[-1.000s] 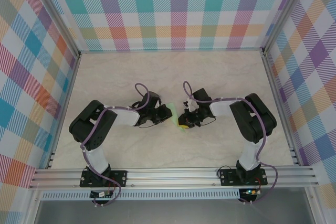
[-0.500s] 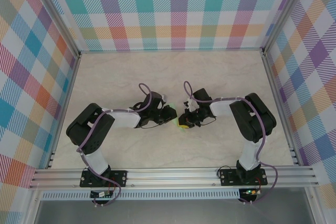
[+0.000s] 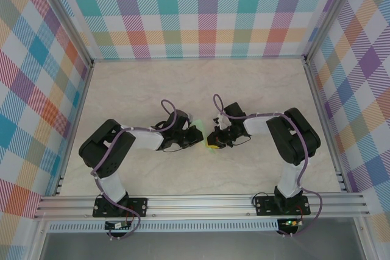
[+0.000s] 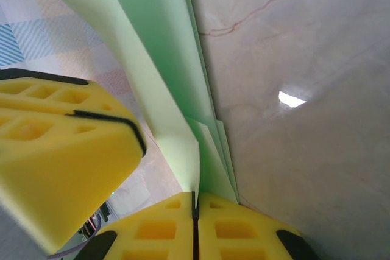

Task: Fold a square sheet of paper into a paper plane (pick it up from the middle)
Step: Fold the wing for the fifth time at the center of the table.

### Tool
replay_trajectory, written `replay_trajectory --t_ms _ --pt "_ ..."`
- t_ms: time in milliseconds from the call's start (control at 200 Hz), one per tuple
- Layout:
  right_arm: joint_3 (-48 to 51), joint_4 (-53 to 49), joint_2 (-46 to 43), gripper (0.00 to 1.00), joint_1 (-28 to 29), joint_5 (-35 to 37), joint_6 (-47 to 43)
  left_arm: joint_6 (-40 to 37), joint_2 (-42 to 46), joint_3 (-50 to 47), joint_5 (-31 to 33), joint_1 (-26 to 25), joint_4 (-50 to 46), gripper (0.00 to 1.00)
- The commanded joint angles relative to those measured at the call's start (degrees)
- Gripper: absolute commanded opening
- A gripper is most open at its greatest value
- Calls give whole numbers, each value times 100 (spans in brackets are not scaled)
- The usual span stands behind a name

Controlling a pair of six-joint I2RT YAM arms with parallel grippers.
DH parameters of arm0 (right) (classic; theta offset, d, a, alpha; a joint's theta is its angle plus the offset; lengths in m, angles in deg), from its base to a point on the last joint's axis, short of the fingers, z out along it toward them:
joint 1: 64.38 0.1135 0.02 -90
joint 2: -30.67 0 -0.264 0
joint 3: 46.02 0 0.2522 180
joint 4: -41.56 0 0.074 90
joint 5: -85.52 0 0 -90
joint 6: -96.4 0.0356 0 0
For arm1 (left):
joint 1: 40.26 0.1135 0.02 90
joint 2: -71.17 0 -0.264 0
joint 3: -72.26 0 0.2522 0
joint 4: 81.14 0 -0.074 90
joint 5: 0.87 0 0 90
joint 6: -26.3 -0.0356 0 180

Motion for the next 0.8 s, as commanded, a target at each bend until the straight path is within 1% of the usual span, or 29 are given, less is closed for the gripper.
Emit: replay_trajectory --t_ms 0,135,340,440,665,795 --pt "14 -267 238 8 6 226 -67 -41 -148 163 112 -61 -251 11" --pt "6 -305 123 10 4 196 -74 -62 -213 216 174 -61 -446 10" --pt "12 -471 -236 16 4 17 -5 -71 -290 248 226 -66 -640 9" --pt "57 -687 -416 18 4 109 -46 -84 -290 254 236 -62 -678 9" --pt "214 -822 -501 17 4 138 -48 -98 -274 237 244 -67 -678 9" --pt "258 -823 -408 13 3 132 -67 -91 -272 237 244 -65 -678 9"
